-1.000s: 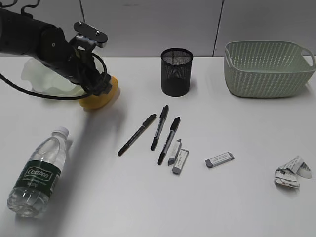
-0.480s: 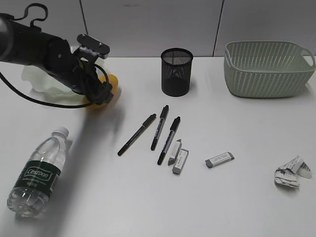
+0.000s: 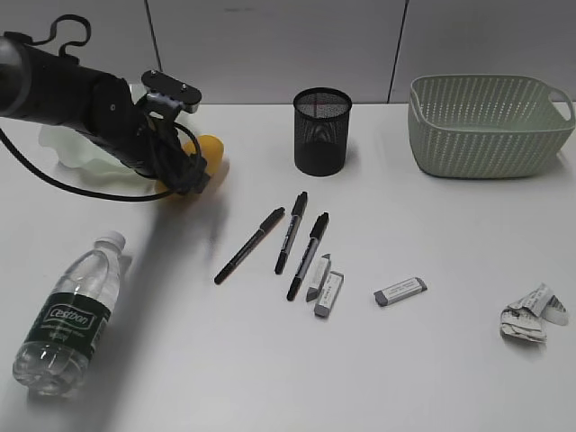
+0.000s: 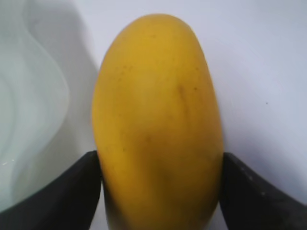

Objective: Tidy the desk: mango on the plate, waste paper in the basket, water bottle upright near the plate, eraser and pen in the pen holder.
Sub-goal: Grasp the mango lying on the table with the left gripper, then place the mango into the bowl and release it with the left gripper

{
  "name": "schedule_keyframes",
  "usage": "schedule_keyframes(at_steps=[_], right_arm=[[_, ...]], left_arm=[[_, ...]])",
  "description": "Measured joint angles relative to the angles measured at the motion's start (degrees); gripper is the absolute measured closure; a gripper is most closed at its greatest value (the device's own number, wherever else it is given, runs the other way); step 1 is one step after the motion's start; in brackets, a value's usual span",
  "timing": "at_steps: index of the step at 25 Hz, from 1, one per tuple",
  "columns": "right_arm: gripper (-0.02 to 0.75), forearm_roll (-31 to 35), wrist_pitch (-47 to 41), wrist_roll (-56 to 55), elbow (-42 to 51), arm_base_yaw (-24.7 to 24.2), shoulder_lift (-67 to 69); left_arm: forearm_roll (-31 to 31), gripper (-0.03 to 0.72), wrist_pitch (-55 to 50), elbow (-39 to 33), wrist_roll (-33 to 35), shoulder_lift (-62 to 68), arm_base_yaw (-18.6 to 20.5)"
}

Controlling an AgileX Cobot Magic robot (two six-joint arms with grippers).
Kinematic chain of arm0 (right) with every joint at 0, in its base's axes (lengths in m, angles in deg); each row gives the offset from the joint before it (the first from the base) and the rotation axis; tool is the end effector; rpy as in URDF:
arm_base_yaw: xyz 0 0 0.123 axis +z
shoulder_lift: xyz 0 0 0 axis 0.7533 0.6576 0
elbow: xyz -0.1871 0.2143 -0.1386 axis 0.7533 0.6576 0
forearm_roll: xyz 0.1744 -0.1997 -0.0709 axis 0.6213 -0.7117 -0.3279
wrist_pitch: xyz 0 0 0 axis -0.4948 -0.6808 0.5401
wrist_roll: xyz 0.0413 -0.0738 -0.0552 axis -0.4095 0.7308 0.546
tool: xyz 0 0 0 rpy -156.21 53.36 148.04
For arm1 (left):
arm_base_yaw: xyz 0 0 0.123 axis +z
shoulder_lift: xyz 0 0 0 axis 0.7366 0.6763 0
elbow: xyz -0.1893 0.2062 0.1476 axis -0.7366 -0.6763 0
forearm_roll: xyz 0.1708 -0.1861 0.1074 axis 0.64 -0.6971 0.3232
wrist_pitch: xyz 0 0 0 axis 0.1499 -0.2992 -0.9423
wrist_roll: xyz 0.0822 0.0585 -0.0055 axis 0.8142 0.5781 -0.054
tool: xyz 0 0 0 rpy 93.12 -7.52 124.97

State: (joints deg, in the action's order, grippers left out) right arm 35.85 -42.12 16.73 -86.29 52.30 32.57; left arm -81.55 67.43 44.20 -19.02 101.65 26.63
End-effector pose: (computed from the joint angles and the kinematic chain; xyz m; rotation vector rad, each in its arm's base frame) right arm -0.0089 0.0010 0.2883 0.0571 2.0099 0.1332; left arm 0.4538 -0.1708 0.1290 0.6866 2.4430 -0.0484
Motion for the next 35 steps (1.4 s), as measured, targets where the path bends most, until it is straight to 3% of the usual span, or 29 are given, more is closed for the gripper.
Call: schedule_keyframes(at_steps=[11, 17, 26, 35], right_arm=[[0.409, 0.0, 0.1, 0.0, 0.0, 0.0, 0.0], [0.409, 0.0, 0.1, 0.0, 0.0, 0.0, 0.0], [0.409, 0.0, 0.0, 0.0, 0.0, 0.0, 0.0], [0.409, 0.0, 0.0, 0.0, 0.0, 0.0, 0.0]], left_arm=[[-1.9, 0.153, -1.8, 0.0, 0.0, -0.7, 0.0], [-3.5, 0.153, -0.4, -0.1, 0.0, -9.8, 0.1], [-4.3, 0.153, 10.9, 0.0, -0.1, -8.1, 9.7], [-3.7, 0.153, 11.7, 0.0, -0.1, -1.1, 10.2]])
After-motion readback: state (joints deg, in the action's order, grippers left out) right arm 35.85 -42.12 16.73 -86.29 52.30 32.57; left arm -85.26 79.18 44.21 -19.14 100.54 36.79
